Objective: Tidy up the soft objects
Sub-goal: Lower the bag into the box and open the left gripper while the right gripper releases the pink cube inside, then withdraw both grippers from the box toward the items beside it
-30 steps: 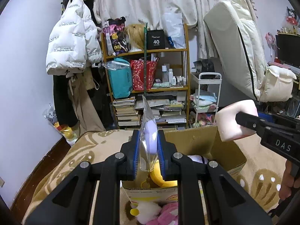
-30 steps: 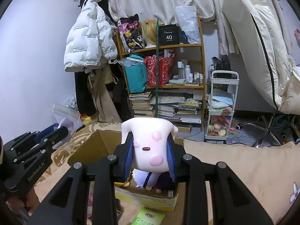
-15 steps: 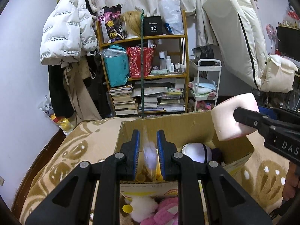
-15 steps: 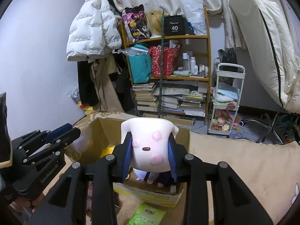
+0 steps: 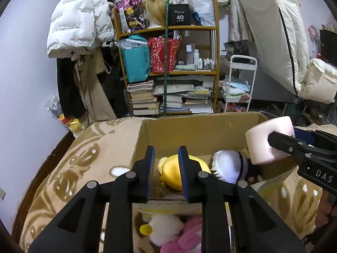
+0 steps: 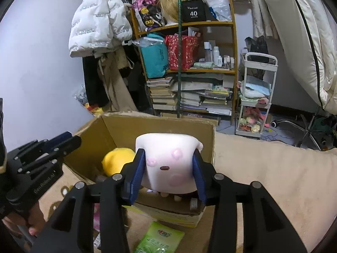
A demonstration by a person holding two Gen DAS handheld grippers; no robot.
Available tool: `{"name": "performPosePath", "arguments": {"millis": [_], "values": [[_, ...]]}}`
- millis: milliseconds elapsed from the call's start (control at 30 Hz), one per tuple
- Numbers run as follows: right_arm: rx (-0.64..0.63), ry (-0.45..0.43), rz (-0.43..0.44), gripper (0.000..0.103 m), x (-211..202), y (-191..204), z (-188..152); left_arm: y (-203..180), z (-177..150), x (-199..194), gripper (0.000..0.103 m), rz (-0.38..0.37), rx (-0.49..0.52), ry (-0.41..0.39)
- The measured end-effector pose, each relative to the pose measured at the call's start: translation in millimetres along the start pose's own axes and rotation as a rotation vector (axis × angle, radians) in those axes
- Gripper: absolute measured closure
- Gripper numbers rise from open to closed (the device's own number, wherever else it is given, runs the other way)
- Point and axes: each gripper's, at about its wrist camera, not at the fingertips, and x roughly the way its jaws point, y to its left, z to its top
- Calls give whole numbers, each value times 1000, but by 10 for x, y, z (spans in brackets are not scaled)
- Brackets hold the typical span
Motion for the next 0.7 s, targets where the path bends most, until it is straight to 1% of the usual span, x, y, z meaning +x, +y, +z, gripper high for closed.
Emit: {"name": "performPosePath", "arguments": {"millis": [33,100,200,233,267,300,333,433,500,567,633,700], "values": [[9,10,6,56,14,-14,-7,9,-3,3,80,3,-3,6],[26,23,28,55,21,-34,-20,34,-11,-6,76,7,-12,14],[23,26,39,52,4,-18,-18,72,-9,-31,70,2,-26,19],[19,22,39,50,-10,-6,-18,88,-8,-48,66,-6,-34,26],[15,13,36,44,-31,6,-15,97,-7,-61,53,-8,-40,28],[12,3,33,39,-57,18,-13,110,-7,-89,44,-7,-48,21],[10,-4,30,32,-77,27,-10,124,-12,-136,43,-3,-52,6],[8,-28,24,29,-154,41,-3,146,-5,-205,41,2,-49,6],[15,-27,25,25,-190,40,-3,174,-3,-244,35,5,-60,11],[26,-31,29,18,-234,31,-13,211,-15,-292,32,3,-77,15],[38,-32,32,14,-282,30,-35,237,-28,-338,28,6,-87,23],[48,-29,34,10,-321,30,-50,255,-41,-390,18,21,-84,24]]}}
